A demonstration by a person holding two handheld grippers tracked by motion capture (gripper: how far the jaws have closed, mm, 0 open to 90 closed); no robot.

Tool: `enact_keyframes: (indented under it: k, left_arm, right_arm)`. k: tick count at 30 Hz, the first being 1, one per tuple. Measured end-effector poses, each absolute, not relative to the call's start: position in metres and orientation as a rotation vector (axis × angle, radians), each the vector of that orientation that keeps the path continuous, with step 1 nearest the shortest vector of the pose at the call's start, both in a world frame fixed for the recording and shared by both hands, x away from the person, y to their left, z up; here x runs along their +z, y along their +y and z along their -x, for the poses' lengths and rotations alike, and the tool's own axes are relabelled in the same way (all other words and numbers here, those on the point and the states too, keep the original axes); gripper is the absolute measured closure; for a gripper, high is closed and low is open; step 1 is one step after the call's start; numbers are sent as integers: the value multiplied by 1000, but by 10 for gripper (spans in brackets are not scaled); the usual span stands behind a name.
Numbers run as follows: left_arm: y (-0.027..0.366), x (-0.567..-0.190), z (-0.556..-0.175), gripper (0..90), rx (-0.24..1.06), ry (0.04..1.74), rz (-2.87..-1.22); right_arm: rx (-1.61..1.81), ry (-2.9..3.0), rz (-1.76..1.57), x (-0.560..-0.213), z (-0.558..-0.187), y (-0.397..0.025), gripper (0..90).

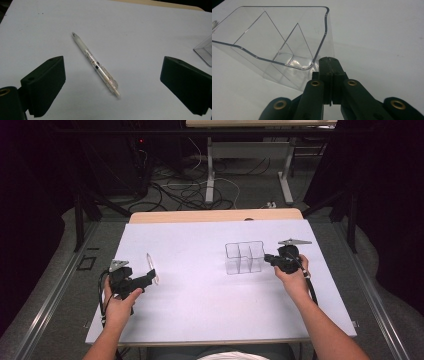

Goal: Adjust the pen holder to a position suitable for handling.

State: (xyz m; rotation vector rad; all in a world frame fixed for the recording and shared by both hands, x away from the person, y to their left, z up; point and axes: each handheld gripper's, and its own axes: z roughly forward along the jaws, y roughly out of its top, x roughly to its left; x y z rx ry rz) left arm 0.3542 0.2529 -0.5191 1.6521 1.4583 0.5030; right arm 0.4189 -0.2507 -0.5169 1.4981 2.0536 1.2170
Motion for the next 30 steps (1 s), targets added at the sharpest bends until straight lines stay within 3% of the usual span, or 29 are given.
enact_keyframes:
  k: [30]
  left_arm:
    - [256,-520,-351,72,510,1477,-1644]
  right_arm:
    - [1319,2109,-1378,-523,-421,-196,900]
